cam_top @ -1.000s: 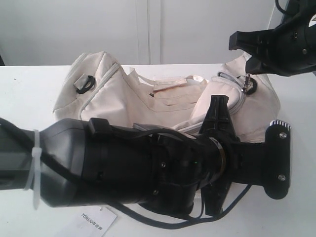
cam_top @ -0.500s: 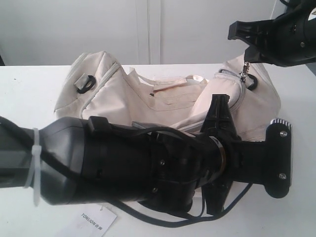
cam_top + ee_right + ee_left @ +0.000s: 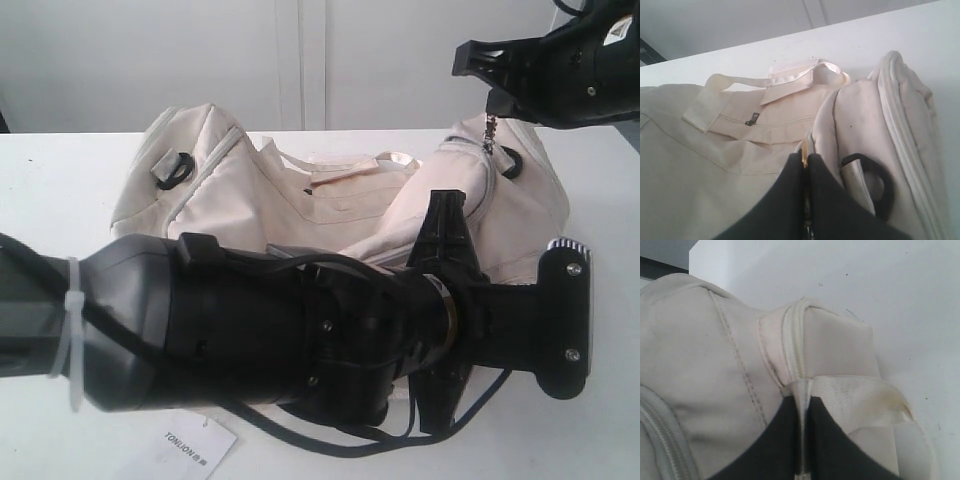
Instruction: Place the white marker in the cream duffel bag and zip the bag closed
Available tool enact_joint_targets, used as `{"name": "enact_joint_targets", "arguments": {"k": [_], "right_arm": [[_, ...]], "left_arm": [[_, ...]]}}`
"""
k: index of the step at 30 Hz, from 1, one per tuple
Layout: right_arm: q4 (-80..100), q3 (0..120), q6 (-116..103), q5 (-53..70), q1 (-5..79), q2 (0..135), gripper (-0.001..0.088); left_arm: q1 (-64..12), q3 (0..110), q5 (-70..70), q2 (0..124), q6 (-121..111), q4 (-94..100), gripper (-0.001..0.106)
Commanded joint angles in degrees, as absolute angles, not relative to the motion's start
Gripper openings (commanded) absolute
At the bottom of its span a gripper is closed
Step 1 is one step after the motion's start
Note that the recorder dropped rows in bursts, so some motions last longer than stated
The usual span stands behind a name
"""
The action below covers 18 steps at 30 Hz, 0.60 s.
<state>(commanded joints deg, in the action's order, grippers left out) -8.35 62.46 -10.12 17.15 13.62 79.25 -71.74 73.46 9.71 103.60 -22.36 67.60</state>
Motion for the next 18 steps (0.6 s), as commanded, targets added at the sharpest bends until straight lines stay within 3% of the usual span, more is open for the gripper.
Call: {"name": "enact_joint_targets", "arguments": {"k": [18], "right_arm": [[-7.91, 62.56, -10.02, 8.41, 13.62, 85.47, 0.0000]], "left_arm": [[-71.74, 73.46, 9.51, 103.60, -22.36, 67.60, 0.000]]}}
